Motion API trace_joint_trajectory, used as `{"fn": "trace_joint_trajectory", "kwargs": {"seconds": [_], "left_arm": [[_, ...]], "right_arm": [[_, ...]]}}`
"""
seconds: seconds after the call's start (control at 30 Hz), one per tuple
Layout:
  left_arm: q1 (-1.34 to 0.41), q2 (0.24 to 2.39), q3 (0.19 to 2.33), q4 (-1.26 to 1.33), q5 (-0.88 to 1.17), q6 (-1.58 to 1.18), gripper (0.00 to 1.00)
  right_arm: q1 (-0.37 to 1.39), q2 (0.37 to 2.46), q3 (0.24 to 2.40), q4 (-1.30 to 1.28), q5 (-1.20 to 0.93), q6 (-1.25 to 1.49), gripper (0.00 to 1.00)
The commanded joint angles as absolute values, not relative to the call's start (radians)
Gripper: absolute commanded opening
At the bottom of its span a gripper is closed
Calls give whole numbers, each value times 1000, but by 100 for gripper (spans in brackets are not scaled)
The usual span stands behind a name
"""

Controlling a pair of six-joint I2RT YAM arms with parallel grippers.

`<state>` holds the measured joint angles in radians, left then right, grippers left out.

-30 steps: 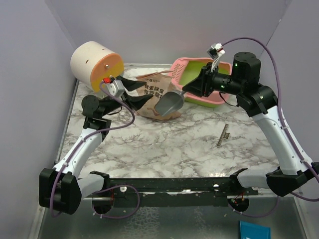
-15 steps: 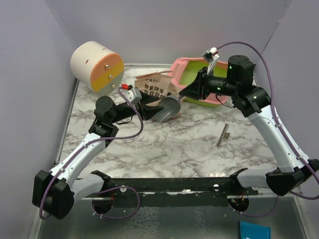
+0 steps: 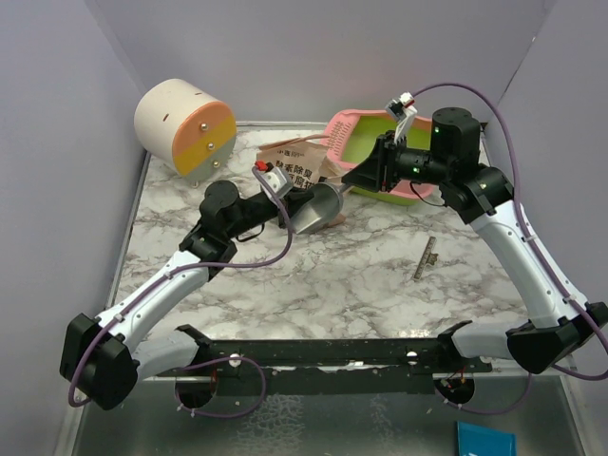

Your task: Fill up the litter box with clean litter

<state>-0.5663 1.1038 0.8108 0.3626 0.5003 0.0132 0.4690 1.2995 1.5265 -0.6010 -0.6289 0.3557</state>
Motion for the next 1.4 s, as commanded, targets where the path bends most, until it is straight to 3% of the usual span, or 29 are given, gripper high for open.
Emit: {"fn": "trace_joint_trajectory", "kwargs": {"seconds": [0.0, 0.37, 0.53, 0.67, 0.8, 0.83, 0.97, 1.03, 1.13, 1.17, 1.23, 1.37], "left_arm": [[-581, 1110, 871, 262, 462, 5, 0], [-581, 1107, 917, 181, 507, 49, 0], [-582, 1114, 935, 167, 527, 51, 0], [-582, 1111, 937, 166, 524, 56, 0], [-581, 1110, 939, 163, 514, 58, 0], [-581, 1112, 940, 164, 514, 58, 0], [-582, 1124, 953, 163, 518, 55, 0], [-581, 1129, 959, 161, 519, 56, 0], [-582, 1133, 965, 161, 521, 54, 0], [-582, 1136, 967, 162, 522, 55, 0], [-583, 1139, 973, 160, 523, 53, 0], [-583, 1152, 993, 141, 505, 64, 1]], "right_arm": [[473, 1292, 1528, -547, -721, 336, 2], [474, 1327, 1563, -652, -763, 234, 32], [474, 1339, 1562, -666, -763, 215, 38], [474, 1345, 1560, -674, -757, 207, 35], [474, 1355, 1567, -695, -739, 196, 12], [474, 1358, 1569, -703, -738, 194, 10], [475, 1362, 1563, -722, -729, 178, 15], [473, 1360, 1555, -730, -719, 173, 23], [475, 1355, 1544, -740, -700, 161, 24], [474, 1354, 1540, -743, -699, 156, 21], [475, 1360, 1536, -759, -708, 140, 4], [474, 1341, 1519, -750, -627, 150, 1]]}}
